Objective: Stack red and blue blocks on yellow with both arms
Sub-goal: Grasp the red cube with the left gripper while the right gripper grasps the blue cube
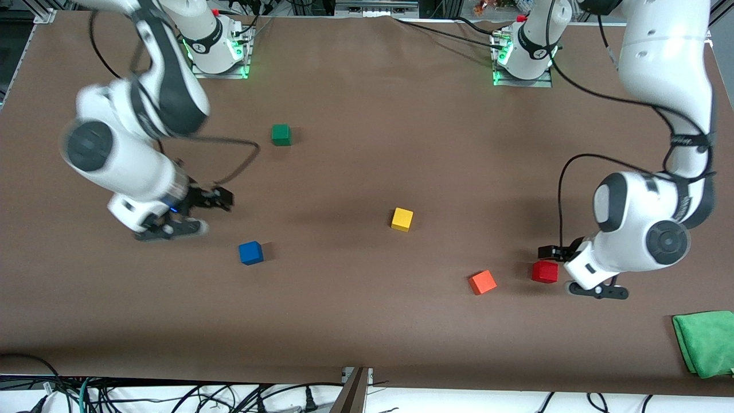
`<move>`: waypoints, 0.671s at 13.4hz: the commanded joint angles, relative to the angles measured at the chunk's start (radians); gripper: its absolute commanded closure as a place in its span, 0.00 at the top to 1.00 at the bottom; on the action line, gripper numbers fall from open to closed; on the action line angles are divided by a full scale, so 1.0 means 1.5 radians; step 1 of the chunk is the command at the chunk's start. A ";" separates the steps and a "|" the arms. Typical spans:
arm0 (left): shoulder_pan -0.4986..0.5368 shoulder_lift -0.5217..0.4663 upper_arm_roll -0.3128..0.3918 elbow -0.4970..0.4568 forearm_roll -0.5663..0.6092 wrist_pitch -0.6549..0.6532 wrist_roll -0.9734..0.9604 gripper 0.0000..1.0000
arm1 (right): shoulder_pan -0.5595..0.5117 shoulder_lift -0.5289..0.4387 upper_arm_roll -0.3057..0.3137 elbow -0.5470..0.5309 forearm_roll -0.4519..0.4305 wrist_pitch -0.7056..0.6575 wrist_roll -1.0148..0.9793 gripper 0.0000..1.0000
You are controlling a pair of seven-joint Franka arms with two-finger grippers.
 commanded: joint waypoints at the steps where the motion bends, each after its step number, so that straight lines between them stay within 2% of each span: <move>1: 0.000 -0.005 -0.003 -0.034 0.008 0.054 0.022 1.00 | 0.003 0.115 -0.001 0.079 0.005 0.052 -0.017 0.99; 3: 0.002 0.012 -0.003 -0.047 0.007 0.104 0.038 1.00 | 0.002 0.166 -0.002 0.101 0.003 0.098 -0.047 0.99; 6: 0.001 0.025 -0.003 -0.046 0.007 0.125 0.038 1.00 | 0.001 0.212 -0.003 0.101 0.007 0.128 -0.068 0.99; 9: 0.002 0.035 -0.003 -0.046 0.007 0.145 0.039 1.00 | 0.001 0.223 -0.002 0.071 0.010 0.161 -0.071 0.99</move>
